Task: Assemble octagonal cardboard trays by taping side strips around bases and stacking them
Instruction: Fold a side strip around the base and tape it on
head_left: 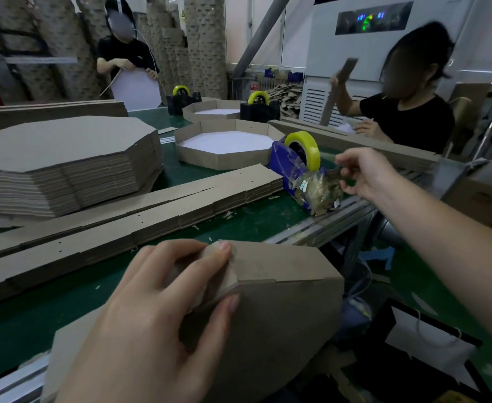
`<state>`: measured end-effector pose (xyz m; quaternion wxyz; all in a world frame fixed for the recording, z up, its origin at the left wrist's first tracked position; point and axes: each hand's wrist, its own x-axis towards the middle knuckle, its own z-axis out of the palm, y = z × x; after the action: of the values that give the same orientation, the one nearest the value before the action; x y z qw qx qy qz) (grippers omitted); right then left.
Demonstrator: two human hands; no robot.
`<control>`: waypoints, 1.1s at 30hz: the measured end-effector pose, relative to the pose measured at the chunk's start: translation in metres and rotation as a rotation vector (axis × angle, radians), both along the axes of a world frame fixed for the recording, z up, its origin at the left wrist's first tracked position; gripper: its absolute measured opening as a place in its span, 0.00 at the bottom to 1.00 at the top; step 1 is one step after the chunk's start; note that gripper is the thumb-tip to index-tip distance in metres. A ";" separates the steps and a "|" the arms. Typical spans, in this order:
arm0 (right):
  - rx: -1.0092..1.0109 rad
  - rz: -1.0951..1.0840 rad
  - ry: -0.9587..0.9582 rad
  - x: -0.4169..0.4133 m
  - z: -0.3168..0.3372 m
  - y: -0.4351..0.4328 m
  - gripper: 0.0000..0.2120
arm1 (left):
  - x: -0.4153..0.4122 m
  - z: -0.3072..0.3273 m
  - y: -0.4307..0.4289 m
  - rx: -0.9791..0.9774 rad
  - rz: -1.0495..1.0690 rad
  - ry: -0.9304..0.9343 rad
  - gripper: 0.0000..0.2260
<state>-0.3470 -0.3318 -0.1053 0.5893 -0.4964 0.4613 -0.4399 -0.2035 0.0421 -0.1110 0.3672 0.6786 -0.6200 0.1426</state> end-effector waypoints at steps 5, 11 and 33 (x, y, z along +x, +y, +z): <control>-0.113 0.017 -0.344 -0.018 -0.035 0.013 0.14 | 0.002 0.000 -0.001 -0.006 -0.009 0.006 0.20; -0.280 -0.071 0.060 -0.029 -0.050 0.025 0.10 | 0.003 0.001 -0.003 -0.013 0.001 0.026 0.21; -0.346 1.093 0.569 0.049 0.070 0.208 0.10 | 0.006 -0.004 0.002 -0.199 -0.023 0.285 0.31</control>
<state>-0.2977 -0.1234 -0.0357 0.4944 -0.8453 0.2024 0.0048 -0.1979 0.0439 -0.1146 0.5181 0.6451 -0.5523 0.1015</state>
